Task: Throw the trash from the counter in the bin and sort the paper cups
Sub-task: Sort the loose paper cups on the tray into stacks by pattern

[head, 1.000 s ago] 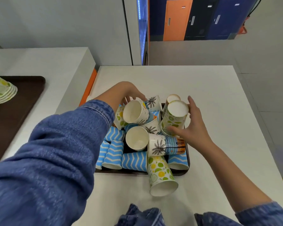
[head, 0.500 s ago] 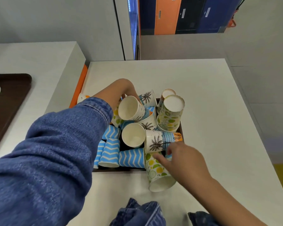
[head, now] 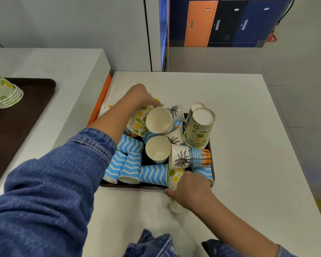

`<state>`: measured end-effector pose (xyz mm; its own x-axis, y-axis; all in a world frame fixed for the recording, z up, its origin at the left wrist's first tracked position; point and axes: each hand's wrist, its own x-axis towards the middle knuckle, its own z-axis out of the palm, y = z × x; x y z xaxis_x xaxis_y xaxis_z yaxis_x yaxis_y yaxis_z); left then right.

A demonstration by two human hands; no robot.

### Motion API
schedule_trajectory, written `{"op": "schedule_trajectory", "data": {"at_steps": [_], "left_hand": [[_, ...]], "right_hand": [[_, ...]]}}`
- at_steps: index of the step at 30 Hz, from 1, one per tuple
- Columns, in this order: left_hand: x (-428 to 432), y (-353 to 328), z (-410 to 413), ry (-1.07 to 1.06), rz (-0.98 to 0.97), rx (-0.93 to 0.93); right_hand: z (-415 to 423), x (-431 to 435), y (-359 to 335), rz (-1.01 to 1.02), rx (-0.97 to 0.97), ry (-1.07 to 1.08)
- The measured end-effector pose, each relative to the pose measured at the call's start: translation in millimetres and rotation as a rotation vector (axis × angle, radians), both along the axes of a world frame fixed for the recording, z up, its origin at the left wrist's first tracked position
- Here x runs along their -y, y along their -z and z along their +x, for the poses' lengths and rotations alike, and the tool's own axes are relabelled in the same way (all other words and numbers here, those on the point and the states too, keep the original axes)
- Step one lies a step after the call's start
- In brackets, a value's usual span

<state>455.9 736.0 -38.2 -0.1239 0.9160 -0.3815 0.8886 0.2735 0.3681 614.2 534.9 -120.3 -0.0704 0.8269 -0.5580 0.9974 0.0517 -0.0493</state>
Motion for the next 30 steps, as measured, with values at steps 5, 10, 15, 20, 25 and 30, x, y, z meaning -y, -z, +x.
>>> {"op": "schedule_trajectory", "data": {"at_steps": [5,10,15,20,25,30], "left_hand": [[11.0,-2.7,-12.1,-0.126,0.179,0.166],[17.1,-3.9,-20.5,-0.174,0.3,0.25],[20.3,-5.0,-25.7,-0.195,0.342,0.27],[24.0,-7.5,-24.7,-0.216,0.422,0.272],[29.5,-8.1,-23.6,-0.235,0.449,0.279],[33.5,-7.8,-25.7,-0.258,0.5,0.274]], "right_hand": [[2.1,-3.1,0.6,-0.05,0.033,-0.056],[13.8,-3.5,-21.5,-0.115,0.143,-0.242],[27.9,-5.1,-72.9,-0.132,0.149,-0.359],[50.7,-16.7,-133.4,0.062,-0.107,-0.257],[70.0,-64.6,-152.0,0.508,-0.572,0.019],[87.8,-107.6,-112.0,0.657,-0.888,0.271]]}}
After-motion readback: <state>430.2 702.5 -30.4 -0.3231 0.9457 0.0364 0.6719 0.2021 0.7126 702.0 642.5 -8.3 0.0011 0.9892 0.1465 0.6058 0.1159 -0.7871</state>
